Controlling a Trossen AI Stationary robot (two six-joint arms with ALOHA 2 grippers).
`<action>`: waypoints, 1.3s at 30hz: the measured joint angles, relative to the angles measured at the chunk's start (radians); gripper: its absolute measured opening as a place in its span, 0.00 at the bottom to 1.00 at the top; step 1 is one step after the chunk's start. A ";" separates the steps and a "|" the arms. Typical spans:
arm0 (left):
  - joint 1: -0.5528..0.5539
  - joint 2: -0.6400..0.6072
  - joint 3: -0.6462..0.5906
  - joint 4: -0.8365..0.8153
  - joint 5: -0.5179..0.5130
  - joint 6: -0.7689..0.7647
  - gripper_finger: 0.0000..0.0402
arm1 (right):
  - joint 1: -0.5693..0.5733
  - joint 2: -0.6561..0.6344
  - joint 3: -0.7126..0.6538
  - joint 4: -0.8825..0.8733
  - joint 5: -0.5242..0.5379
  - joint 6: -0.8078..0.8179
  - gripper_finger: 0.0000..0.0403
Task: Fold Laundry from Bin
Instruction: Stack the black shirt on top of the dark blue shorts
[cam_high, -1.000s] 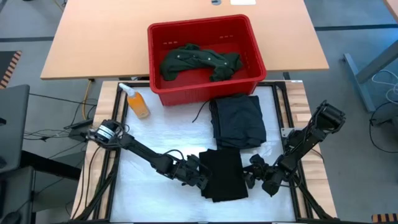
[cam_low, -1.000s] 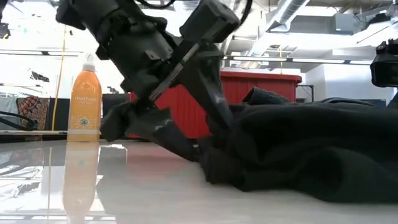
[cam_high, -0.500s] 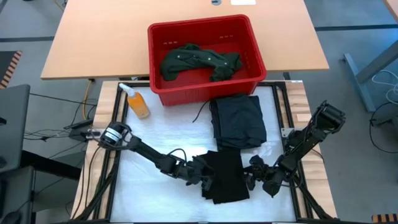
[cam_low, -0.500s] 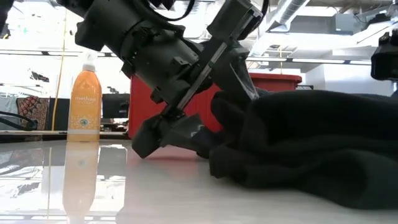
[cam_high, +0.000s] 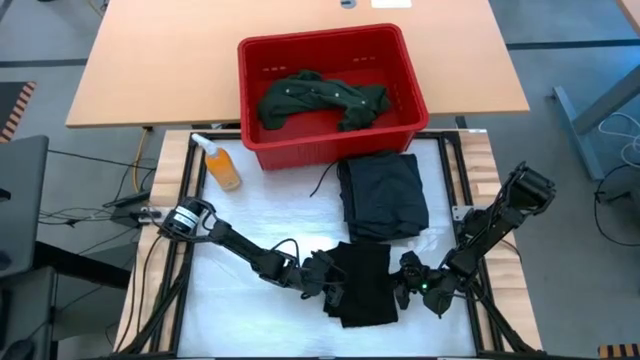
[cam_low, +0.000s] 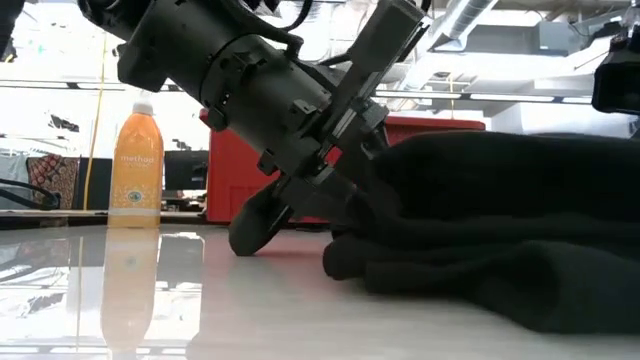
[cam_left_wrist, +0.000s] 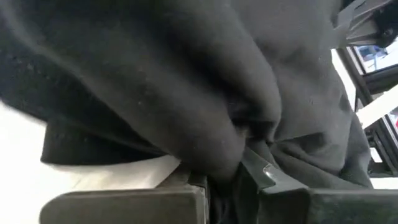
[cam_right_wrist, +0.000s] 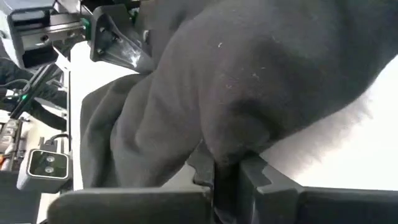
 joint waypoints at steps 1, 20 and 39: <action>-0.001 0.000 -0.001 0.016 -0.005 0.014 0.04 | 0.000 -0.003 0.000 0.010 0.002 -0.013 0.10; -0.010 -0.183 -0.001 0.256 -0.267 0.439 0.04 | -0.107 -0.273 0.402 -0.496 -0.003 -0.616 0.11; 0.141 -0.307 0.000 0.251 -0.366 0.629 0.04 | -0.826 -0.459 0.487 -0.579 -0.895 -1.105 0.11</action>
